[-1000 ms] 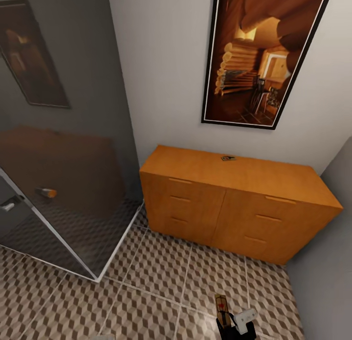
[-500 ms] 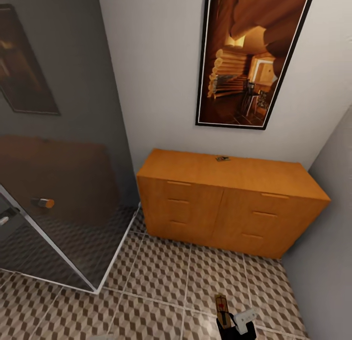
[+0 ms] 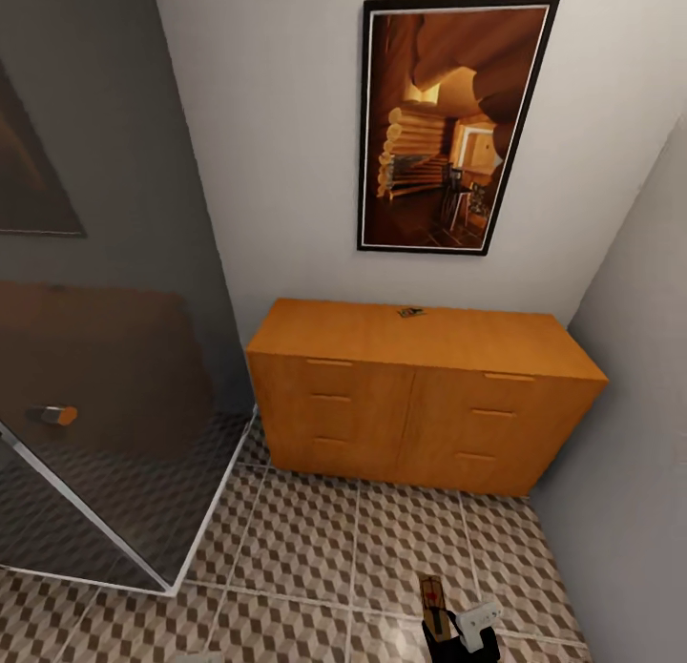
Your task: Take the four mousetraps from the cabinet in the bathroom and place them on the bathroom floor. Make sure all four end up on the same floor surface, and ensure that at least two of them are either under or directly next to the same bathroom sink.
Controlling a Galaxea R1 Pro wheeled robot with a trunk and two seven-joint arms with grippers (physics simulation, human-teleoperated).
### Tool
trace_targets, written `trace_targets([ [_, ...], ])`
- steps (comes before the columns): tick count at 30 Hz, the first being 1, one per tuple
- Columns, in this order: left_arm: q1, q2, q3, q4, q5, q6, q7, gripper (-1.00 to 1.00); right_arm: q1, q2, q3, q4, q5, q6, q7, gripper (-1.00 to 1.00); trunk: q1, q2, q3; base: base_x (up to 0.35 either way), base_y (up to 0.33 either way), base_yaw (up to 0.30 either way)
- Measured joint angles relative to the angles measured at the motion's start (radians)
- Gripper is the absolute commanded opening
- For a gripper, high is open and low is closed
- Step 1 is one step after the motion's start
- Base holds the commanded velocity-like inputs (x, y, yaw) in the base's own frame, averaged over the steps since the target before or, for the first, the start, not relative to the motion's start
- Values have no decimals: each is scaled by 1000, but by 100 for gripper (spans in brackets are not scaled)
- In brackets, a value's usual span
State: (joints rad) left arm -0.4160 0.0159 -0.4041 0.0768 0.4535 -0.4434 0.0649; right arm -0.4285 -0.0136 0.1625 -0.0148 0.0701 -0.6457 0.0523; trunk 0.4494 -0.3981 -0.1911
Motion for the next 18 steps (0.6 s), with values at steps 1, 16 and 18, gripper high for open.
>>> trace_targets([
  [1, 0, 0, 0, 0, 0, 0, 0, 100, 0, 0, 0, 0, 0, 0, 0, -100, 0, 0, 1, 0, 0, -167],
  [16, 0, 0, 0, 0, 0, 0, 0, 100, 0, 2, 0, 0, 0, 0, 0, -100, 0, 0, 22, 0, 0, -167],
  [18, 0, 0, 0, 0, 0, 0, 0, 100, 0, 2, 0, 0, 0, 0, 0, -100, 0, 0, 25, 0, 0, -167],
])
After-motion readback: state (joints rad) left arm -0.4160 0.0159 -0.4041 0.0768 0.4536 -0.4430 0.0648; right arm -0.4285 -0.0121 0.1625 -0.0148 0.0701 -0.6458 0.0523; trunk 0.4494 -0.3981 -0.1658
